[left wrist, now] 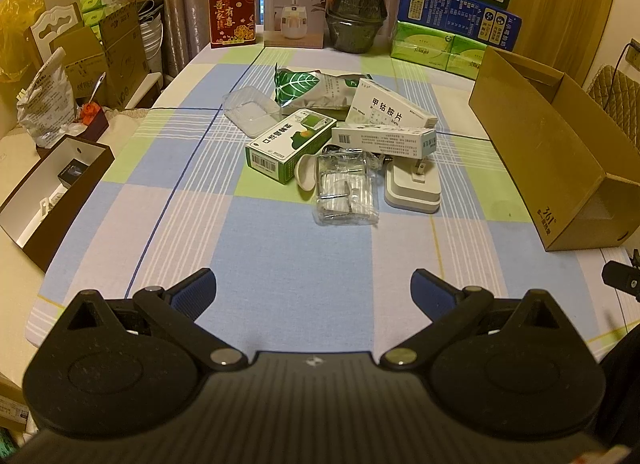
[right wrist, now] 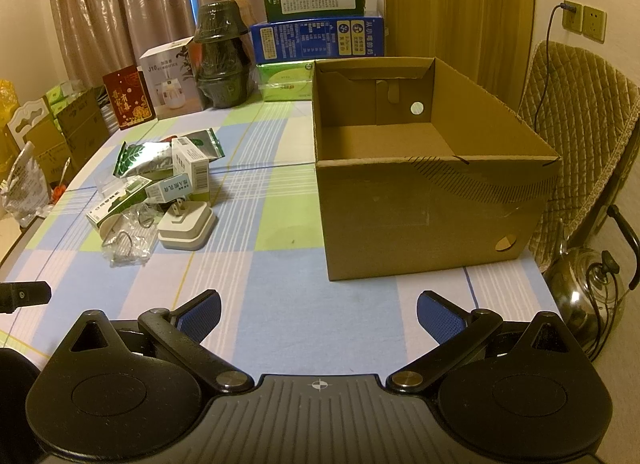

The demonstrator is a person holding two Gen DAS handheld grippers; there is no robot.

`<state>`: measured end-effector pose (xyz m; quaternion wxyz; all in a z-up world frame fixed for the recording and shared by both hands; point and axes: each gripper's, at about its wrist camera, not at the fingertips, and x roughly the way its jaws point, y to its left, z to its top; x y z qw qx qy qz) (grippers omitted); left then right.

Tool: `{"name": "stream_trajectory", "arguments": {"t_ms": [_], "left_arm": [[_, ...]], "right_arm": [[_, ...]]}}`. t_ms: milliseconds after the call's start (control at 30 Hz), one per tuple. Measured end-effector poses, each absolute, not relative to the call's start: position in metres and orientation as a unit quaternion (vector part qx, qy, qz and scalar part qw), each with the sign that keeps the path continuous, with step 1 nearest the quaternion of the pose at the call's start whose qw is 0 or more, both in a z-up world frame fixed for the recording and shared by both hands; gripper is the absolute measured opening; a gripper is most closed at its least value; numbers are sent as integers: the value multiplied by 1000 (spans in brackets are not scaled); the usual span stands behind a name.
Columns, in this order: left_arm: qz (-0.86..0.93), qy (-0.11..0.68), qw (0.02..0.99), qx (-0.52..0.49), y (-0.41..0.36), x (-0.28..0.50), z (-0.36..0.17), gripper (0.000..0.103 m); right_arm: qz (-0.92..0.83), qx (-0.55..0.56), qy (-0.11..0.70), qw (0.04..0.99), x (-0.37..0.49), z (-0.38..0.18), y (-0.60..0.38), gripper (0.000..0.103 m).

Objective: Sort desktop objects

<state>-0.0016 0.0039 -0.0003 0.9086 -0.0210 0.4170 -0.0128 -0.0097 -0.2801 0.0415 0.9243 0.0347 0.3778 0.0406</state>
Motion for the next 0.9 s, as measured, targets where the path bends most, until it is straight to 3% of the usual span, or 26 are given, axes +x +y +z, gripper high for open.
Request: {"name": "stream_trajectory", "arguments": {"t_ms": [533,900], "left_arm": [[-25,420,905,-67,18,0,4,102],[-35,408,911,-42,51,26,14,102]], "right_arm": [[71,34,386,919,-3,44,-266,101],[160,-4,357,920,15,42,-217,101]]}}
